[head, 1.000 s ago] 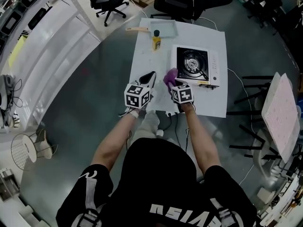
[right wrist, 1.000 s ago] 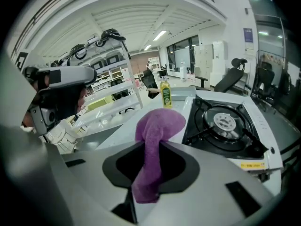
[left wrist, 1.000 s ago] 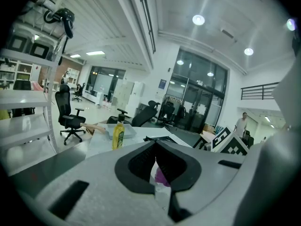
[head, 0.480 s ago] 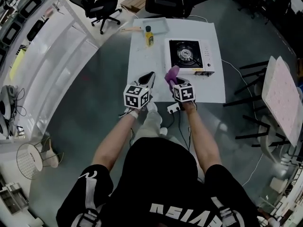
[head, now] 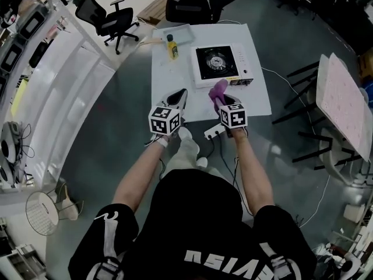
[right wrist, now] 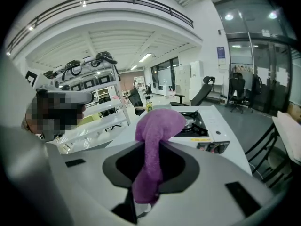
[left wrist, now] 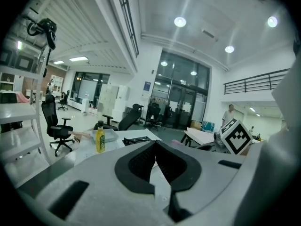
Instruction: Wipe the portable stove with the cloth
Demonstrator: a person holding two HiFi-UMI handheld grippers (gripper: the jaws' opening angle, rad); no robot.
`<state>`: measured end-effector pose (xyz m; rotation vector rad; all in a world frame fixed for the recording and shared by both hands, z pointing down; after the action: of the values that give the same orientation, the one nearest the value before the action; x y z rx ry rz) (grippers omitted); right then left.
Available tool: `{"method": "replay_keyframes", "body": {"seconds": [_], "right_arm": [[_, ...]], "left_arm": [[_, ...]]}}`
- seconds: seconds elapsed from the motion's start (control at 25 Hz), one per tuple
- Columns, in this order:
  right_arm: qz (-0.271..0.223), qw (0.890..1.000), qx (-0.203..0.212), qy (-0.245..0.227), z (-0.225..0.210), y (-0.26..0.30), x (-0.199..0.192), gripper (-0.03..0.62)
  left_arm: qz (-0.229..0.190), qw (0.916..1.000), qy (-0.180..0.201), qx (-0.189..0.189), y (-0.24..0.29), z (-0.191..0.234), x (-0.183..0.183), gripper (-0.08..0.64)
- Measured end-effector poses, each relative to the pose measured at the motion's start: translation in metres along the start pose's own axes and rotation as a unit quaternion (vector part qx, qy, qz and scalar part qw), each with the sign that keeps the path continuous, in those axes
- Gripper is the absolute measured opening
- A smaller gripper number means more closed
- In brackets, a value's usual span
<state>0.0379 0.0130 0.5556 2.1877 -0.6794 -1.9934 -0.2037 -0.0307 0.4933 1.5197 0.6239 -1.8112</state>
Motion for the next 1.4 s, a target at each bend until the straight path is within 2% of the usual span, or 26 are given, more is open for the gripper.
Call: {"method": "replay_keyframes", "body": {"seconds": [0.32,0.48,1.04,1.4], "right_arm": [[-0.059,0.997,-0.045,0.001,-0.011,-0.056,0.025,0.077],[-0.072,0.995,-0.062,0.002,-0.016,-0.075,0.028,0.077],[-0.071,0.992,-0.102,0.026,-0.031,-0.092,0.012,0.077],[-0.061,0.985,-0.154,0.053,-0.081,-0.107,-0.004,0.077]], "left_arm": [[-0.022,0.9996,0.003,-0.017,-0.007,-0.022,0.011,0.009],[-0.023,0.9994,0.001,-0.028,-0.006,-0.030,0.011,0.009],[0.002,0.9980,0.002,-0.063,0.008,-0.042,-0.002,0.009],[0.029,0.9935,-0.003,-0.110,0.063,-0.064,-0.017,0.009]]}}
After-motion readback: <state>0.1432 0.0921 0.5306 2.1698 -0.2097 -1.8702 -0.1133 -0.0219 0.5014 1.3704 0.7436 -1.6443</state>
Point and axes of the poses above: the fingertips, and each gripper's own axes: y forward along the fingers, z to its left, x out of its top, the point moved 10 cm from there along -y, backward along the fingers, and after that the axes turned 13 degrees about -z, right-handed, at the moved point
